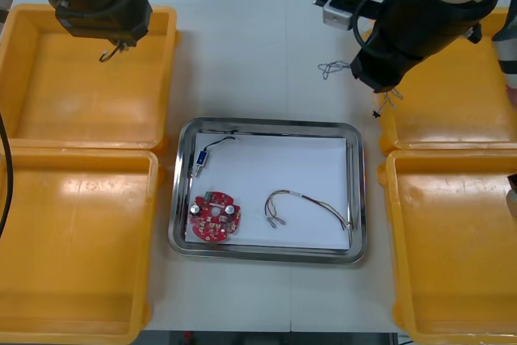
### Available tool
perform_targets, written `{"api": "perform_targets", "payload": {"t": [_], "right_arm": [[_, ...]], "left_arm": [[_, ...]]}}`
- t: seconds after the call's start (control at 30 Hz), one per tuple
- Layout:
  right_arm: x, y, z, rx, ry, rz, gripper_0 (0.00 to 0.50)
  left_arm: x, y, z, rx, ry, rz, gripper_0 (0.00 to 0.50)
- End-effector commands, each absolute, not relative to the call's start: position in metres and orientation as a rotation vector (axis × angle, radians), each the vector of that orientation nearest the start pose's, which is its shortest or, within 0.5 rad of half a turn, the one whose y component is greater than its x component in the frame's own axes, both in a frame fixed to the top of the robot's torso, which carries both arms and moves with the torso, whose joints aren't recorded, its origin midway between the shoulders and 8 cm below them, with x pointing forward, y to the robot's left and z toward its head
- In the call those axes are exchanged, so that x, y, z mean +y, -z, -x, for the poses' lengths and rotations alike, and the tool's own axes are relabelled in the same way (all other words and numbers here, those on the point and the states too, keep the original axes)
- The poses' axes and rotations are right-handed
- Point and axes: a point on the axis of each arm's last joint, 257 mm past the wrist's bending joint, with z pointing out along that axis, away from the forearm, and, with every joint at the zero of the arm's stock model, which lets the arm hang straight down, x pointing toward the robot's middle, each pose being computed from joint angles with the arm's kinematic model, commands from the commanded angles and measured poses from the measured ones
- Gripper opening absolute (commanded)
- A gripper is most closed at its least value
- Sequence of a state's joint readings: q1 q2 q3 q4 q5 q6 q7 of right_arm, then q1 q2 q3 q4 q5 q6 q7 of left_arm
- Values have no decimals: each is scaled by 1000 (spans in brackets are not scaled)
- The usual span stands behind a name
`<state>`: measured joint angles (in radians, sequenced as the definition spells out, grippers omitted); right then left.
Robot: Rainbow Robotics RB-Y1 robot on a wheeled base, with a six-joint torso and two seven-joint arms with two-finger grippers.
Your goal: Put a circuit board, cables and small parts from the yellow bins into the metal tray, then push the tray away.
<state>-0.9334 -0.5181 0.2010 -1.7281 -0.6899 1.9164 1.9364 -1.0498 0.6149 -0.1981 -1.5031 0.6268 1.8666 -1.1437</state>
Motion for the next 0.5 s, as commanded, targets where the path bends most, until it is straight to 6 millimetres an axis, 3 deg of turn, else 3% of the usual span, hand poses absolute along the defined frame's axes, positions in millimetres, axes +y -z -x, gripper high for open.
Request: {"api": "perform_targets", "payload": {"t": [0.03, 0.3, 0.5], "right_arm": [[-118, 101, -488, 2235, 126, 1386, 0], [-97, 139, -451, 2168, 129, 1547, 0], [-90, 162, -441, 2143, 209, 1643, 0]], "left_arm": [[215, 55, -551, 2592, -22, -23, 0], [214, 55, -551, 2593, -19, -25, 0], [214, 56, -551, 2595, -18, -25, 0]]}}
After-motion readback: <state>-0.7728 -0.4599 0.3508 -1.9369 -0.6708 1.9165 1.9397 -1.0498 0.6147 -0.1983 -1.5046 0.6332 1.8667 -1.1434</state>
